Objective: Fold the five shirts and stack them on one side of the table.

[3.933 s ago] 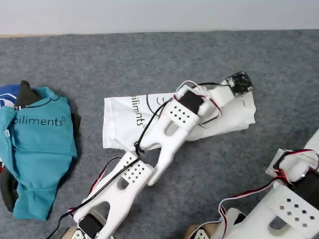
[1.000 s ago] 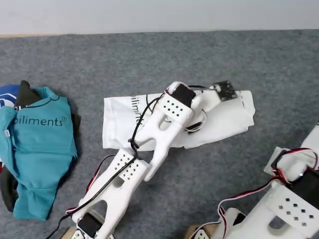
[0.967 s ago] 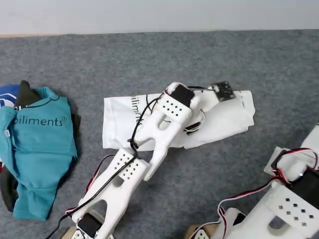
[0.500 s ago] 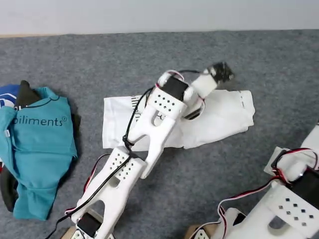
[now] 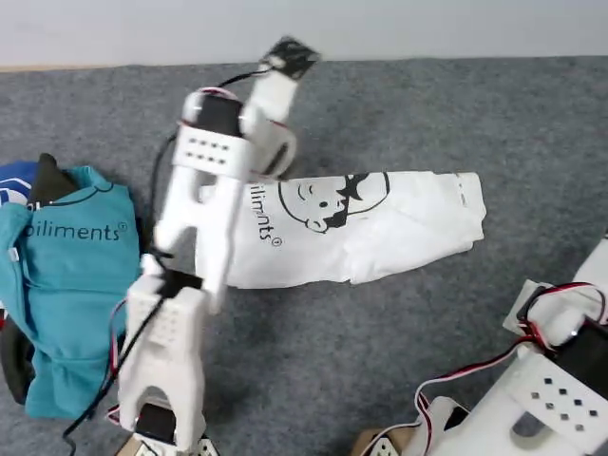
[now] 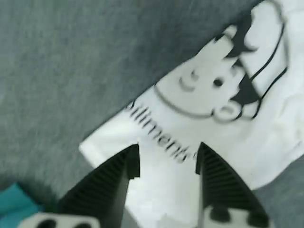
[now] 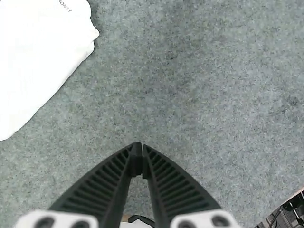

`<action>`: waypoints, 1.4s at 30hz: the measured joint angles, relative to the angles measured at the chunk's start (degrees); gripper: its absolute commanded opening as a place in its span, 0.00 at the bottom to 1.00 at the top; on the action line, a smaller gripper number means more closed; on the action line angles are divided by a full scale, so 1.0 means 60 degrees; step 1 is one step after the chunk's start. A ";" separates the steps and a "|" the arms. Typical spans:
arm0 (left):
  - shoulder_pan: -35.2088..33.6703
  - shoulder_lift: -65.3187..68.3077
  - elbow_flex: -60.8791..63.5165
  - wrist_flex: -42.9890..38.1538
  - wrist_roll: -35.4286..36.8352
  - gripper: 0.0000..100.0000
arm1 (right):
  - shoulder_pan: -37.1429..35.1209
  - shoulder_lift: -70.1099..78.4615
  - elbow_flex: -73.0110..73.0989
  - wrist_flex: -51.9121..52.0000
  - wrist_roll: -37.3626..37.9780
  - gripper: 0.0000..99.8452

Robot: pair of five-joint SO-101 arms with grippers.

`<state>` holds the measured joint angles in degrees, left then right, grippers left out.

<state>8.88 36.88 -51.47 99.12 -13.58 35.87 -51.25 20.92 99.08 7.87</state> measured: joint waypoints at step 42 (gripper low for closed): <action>-0.2520 0.3927 -0.0190 0.0073 -0.0352 0.11 | 0.0000 0.0000 0.0498 -0.0015 0.0000 0.01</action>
<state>-6.24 60.44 -52.62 99.56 -15.69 35.87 -51.25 23.91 98.99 7.87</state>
